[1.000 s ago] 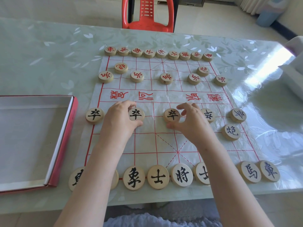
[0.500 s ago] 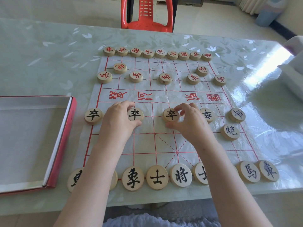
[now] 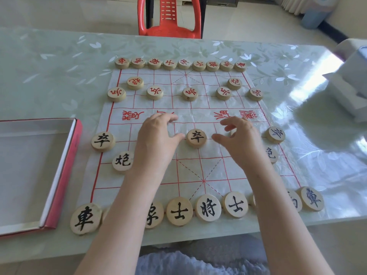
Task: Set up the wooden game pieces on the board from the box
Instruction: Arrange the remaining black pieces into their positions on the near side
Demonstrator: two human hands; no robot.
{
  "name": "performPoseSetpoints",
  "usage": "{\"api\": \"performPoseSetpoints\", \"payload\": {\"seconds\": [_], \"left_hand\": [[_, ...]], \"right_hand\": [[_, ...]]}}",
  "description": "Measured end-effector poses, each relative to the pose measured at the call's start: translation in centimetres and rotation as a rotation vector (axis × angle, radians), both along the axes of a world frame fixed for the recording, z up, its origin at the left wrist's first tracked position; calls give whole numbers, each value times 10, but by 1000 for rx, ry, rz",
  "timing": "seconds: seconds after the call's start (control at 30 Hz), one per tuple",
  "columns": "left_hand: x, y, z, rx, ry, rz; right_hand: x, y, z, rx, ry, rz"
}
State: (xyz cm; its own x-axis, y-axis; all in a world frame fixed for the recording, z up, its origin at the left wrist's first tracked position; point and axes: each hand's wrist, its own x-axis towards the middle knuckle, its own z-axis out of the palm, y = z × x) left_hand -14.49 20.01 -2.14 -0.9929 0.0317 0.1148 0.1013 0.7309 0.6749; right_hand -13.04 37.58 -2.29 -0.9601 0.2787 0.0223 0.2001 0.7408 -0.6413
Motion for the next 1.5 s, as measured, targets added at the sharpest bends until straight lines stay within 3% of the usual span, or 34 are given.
{"api": "performPoseSetpoints", "payload": {"seconds": [0.37, 0.73, 1.07, 1.17, 1.37, 1.5], "left_hand": [[8, 92, -7, -31, 12, -174], [-6, 136, -20, -132, -15, -298], [-11, 138, -22, -113, -32, -441], [-11, 141, -25, -130, -9, -407], [-6, 152, -33, -95, 28, -137], [-6, 147, -27, -115, 32, -168]], "right_hand": [[7, 98, 2, -51, 117, -404], [5, 132, -15, -101, -42, -308], [2, 130, -21, -83, -28, -294], [0, 130, -23, -84, -36, -289], [0, 129, -23, -84, -44, -292], [1, 130, -23, -101, -50, -293]]}}
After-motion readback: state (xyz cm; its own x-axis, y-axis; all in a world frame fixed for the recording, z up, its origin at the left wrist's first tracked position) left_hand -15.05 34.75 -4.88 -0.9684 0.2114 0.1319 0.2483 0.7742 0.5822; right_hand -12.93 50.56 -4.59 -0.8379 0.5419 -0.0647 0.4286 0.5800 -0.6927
